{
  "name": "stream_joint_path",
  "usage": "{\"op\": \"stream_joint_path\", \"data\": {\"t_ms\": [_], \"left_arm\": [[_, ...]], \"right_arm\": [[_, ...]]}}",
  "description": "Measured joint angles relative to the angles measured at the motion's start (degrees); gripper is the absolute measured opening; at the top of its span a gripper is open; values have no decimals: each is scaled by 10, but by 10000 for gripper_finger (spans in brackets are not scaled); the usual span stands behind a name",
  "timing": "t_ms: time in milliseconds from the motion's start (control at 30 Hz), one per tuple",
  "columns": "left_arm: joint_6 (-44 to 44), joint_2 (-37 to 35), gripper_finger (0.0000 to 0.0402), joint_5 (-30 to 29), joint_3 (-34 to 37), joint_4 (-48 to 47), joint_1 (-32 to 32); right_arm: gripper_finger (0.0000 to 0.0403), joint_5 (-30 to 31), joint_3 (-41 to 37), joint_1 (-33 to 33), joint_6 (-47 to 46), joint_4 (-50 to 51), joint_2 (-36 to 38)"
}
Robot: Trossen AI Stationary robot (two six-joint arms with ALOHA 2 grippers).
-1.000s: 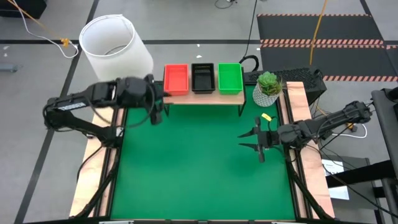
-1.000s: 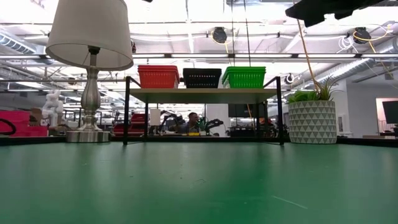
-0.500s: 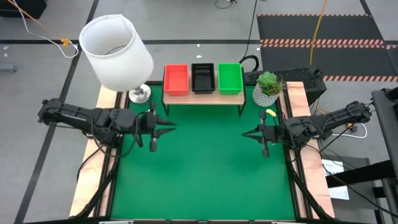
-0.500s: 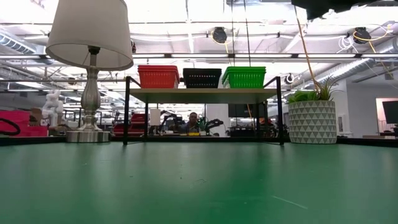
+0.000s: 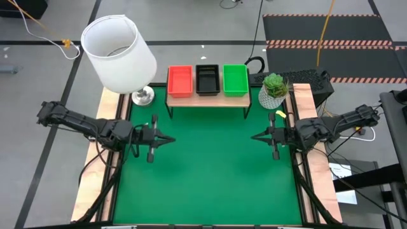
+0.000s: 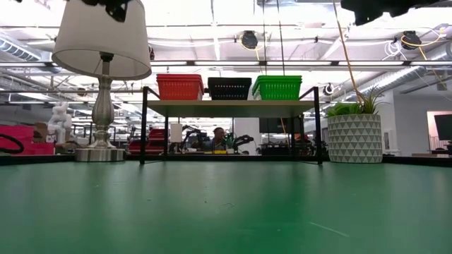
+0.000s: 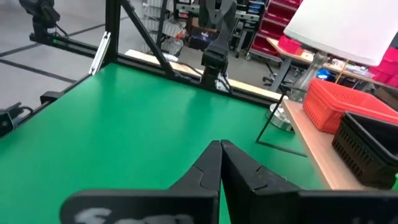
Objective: Stack baskets on shelf by color
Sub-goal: Return to Home Position
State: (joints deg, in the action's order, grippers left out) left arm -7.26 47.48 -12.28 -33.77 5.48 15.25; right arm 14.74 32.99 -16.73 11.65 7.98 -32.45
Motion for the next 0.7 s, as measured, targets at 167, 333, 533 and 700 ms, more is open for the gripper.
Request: {"op": "stream_joint_path", "data": {"t_ms": [167, 333, 533, 700], "left_arm": [[4, -24, 13, 3, 64, 70, 0], [3, -46, 4, 25, 130, 138, -4], [18, -73, 6, 48, 183, 185, -11], [17, -94, 9, 49, 205, 188, -11]], "right_arm": [[1, 0, -23, 0, 5, -20, -1], [1, 0, -57, 1, 30, -67, 8], [0, -23, -77, 7, 28, -70, 42], [0, -30, -99, 14, 26, -79, 67]]}}
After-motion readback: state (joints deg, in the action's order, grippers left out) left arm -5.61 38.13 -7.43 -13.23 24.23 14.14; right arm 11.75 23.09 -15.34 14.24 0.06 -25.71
